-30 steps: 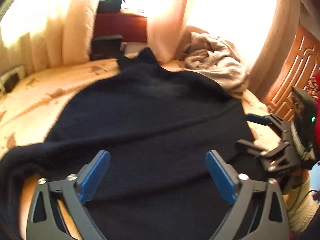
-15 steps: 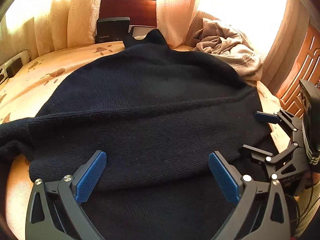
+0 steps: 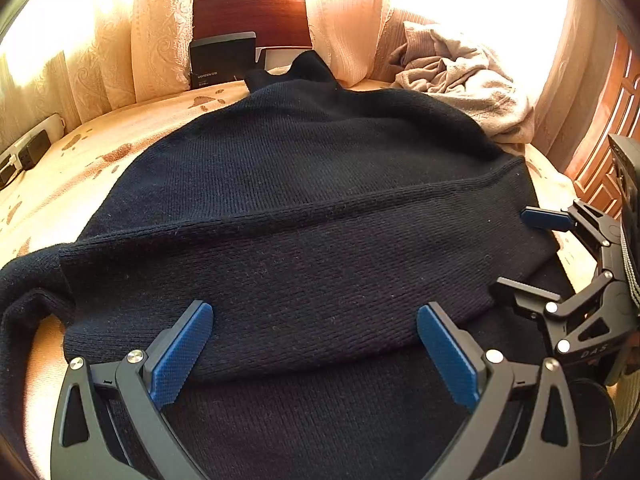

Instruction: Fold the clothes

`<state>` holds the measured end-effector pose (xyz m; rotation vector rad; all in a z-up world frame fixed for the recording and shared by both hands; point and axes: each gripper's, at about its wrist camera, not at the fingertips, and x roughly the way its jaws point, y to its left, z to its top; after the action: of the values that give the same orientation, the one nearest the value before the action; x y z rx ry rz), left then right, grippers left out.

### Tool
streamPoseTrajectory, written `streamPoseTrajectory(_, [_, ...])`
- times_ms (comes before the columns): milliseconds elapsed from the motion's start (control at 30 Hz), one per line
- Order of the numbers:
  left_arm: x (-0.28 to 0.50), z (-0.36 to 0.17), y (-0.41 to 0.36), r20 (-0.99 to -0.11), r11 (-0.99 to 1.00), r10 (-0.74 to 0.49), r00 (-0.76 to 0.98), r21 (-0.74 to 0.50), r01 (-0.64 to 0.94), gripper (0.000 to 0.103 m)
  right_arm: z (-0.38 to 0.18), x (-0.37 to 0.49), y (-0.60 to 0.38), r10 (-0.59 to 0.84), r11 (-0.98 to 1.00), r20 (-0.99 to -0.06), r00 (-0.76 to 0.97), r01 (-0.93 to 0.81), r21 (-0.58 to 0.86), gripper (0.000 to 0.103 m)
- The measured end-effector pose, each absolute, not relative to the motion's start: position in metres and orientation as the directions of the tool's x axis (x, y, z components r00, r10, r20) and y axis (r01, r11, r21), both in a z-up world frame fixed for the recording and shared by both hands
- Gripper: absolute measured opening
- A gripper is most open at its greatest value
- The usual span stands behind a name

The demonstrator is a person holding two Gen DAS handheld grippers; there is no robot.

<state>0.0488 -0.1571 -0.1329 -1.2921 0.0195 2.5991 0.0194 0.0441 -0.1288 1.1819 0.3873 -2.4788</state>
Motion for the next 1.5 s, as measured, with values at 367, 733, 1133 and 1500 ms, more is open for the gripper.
streamPoseTrajectory(367, [0.066,-0.111,-0.187,-0.729,-0.962,0.273,-0.628,-0.229,-0.151,0.102,-0.129,0.019,0.044,-0.206,-0.895,-0.787,-0.581,0.437,-0.087,0.103])
streamPoseTrajectory(733, [0.129,-0.075,-0.226,-0.602,-0.905,0.396,-0.694,-0.382,-0.186,0.103,-0.130,0.019,0.044,-0.205,-0.895,-0.787,-0.582,0.437,-0.090,0.103])
streamPoseTrajectory(1133, [0.190,-0.090,-0.267,-0.522,-0.852,0.441,-0.730,-0.499,-0.158,0.103,-0.128,0.022,0.041,-0.185,-0.895,-0.778,-0.600,0.430,-0.119,0.103])
streamPoseTrajectory(1500, [0.289,-0.064,-0.400,-0.420,-0.870,0.071,-0.905,-0.470,0.150,0.103,-0.068,0.153,-0.063,-0.391,-0.650,-0.541,-0.745,0.639,-0.411,0.103])
